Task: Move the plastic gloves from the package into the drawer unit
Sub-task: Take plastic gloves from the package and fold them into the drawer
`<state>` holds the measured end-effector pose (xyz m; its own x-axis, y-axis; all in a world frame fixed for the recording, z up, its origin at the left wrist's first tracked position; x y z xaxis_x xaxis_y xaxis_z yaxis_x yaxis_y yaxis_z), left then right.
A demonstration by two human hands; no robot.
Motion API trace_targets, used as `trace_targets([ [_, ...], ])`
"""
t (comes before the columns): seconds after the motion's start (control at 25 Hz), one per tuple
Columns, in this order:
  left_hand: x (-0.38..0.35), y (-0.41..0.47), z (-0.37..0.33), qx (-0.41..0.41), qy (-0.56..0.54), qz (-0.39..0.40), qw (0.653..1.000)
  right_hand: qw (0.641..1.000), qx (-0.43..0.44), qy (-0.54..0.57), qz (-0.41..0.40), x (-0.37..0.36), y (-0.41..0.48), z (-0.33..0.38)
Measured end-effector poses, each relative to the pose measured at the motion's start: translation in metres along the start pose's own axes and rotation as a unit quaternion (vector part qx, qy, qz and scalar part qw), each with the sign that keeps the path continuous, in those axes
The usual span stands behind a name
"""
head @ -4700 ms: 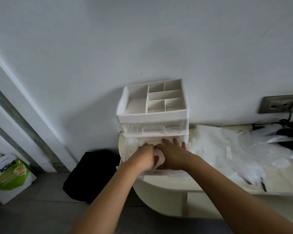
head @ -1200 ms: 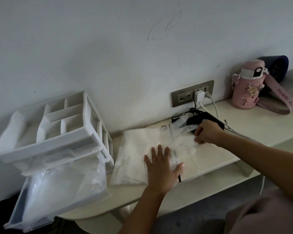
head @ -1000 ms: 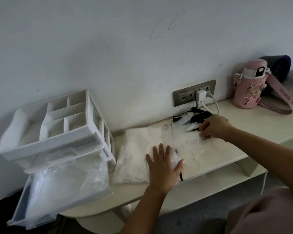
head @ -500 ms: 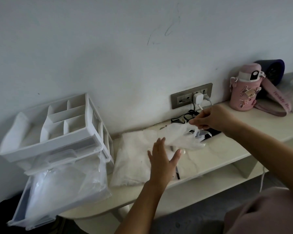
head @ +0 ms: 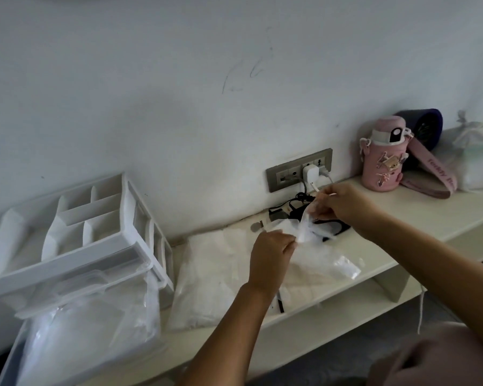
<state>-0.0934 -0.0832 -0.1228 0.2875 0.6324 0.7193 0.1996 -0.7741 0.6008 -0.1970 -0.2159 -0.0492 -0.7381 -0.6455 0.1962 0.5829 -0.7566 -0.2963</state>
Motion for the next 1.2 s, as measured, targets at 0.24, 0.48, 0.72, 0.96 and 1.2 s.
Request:
trace_targets([
  [0.24, -0.025, -0.021, 0.011, 0.106, -0.03, 0.148, 0.983, 0.986, 0.104, 0.131, 0.009, 0.007, -0.023, 0.025],
  [0.48, -0.016, -0.014, 0.007, 0.167, -0.037, 0.149, 0.974, 0.929, 0.131, 0.312, 0.148, 0.011, -0.037, 0.047],
  [0.72, 0.008, 0.001, -0.021, 0.4, -0.42, -0.158, 0.799, 0.886, 0.109, 0.376, 0.25, 0.01, -0.046, 0.052],
  [0.96, 0.015, 0.02, -0.032, 0.449, -0.72, -0.095, 0.52, 0.858, 0.062, 0.386, 0.333, -0.005, -0.059, 0.052],
  [1.2, 0.019, 0.012, -0.034, 0.441, -0.745, -0.102, 0.49, 0.843, 0.032, 0.418, 0.338, -0.009, -0.054, 0.046],
])
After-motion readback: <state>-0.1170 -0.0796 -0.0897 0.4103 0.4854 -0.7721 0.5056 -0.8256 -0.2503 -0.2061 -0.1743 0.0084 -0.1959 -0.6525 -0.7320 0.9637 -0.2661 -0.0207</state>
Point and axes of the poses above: each hand's wrist, its own y-axis towards the middle knuckle, its own x-axis out of the back of the hand, z = x × y, the point moved 2 cm from there along y, towards the middle knuckle, and after that the axes turned 13 degrees about -x, right-handed, at the moved point
